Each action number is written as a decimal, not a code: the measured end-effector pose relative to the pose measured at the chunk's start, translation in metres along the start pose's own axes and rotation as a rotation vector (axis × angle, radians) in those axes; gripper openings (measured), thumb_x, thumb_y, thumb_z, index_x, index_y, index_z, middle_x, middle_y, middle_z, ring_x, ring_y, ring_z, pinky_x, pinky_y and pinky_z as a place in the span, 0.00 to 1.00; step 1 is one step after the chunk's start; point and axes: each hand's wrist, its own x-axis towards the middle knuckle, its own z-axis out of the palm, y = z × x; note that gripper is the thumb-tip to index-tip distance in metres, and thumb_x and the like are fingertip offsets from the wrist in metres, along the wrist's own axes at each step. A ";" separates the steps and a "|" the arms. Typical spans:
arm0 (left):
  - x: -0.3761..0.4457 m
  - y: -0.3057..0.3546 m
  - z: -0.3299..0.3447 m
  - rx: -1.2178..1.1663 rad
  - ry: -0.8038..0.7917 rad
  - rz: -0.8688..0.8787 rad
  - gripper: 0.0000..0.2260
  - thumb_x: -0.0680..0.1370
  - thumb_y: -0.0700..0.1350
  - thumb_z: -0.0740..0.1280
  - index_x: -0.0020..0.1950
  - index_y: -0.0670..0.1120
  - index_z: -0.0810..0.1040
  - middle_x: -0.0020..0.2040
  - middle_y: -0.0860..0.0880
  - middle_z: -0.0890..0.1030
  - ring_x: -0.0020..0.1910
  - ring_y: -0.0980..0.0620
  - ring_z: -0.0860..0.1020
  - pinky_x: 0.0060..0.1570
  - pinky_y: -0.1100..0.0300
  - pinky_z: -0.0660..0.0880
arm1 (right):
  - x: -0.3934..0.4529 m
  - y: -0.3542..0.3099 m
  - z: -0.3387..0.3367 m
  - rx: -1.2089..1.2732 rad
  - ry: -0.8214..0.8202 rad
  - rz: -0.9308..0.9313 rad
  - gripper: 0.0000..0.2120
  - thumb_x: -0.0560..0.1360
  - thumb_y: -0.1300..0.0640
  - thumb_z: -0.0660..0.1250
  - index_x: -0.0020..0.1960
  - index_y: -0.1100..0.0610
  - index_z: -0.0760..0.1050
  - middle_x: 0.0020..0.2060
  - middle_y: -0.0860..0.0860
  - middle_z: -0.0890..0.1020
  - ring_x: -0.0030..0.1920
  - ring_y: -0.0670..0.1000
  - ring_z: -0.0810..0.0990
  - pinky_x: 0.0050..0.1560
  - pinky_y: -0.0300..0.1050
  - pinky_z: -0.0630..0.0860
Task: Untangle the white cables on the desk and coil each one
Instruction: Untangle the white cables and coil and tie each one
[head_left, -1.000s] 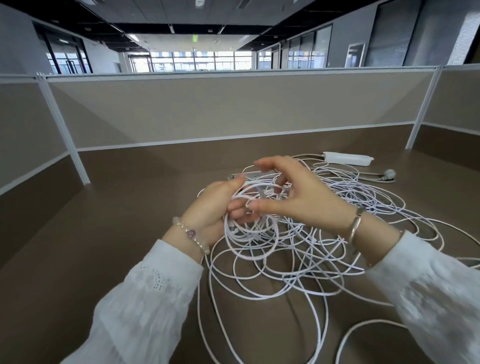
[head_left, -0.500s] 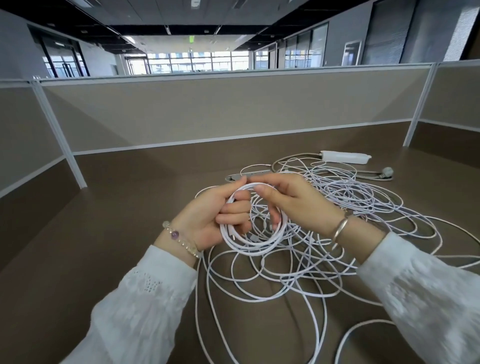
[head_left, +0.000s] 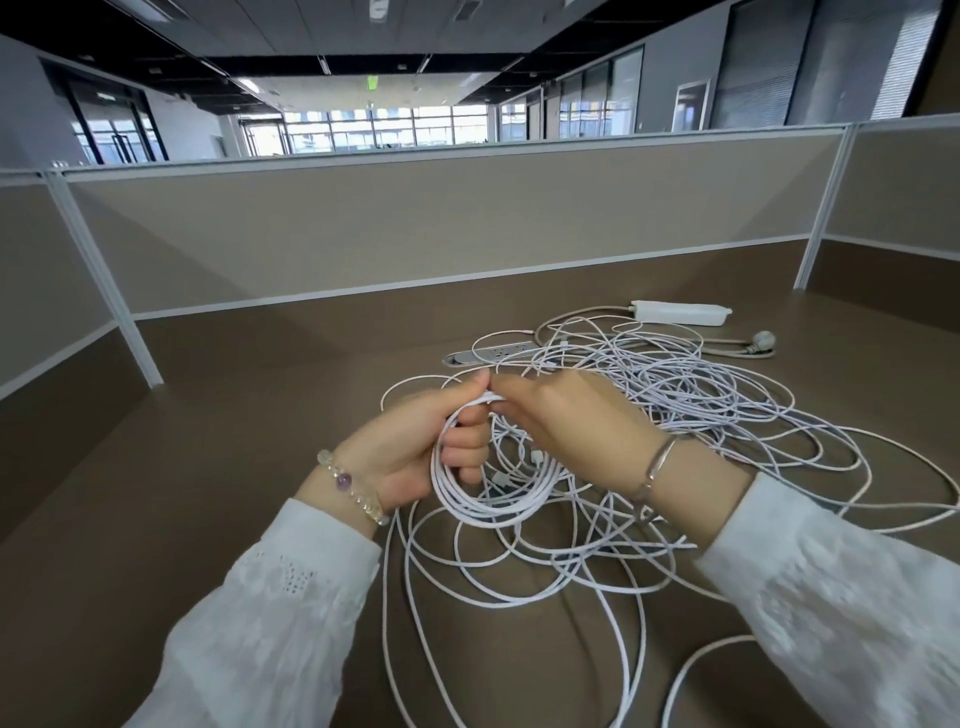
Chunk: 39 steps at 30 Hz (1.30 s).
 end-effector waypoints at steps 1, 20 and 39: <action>0.000 0.000 0.000 0.043 0.011 0.009 0.21 0.80 0.55 0.58 0.29 0.48 0.63 0.21 0.53 0.60 0.19 0.56 0.60 0.23 0.64 0.64 | 0.000 0.000 -0.002 0.068 0.000 -0.001 0.14 0.81 0.47 0.54 0.59 0.53 0.72 0.35 0.52 0.80 0.36 0.56 0.78 0.37 0.49 0.74; -0.005 0.009 -0.019 -0.329 -0.256 -0.029 0.13 0.78 0.49 0.60 0.39 0.42 0.75 0.20 0.53 0.64 0.17 0.59 0.55 0.16 0.68 0.58 | -0.005 0.000 0.009 -0.091 0.146 0.044 0.19 0.76 0.48 0.65 0.65 0.52 0.74 0.36 0.51 0.83 0.32 0.56 0.81 0.29 0.43 0.69; -0.022 0.029 -0.086 -0.494 0.085 0.436 0.15 0.63 0.45 0.78 0.30 0.47 0.71 0.20 0.54 0.57 0.21 0.57 0.50 0.16 0.67 0.56 | -0.037 0.086 -0.022 0.613 -0.058 0.395 0.06 0.77 0.54 0.65 0.43 0.56 0.77 0.29 0.51 0.80 0.30 0.44 0.75 0.35 0.43 0.72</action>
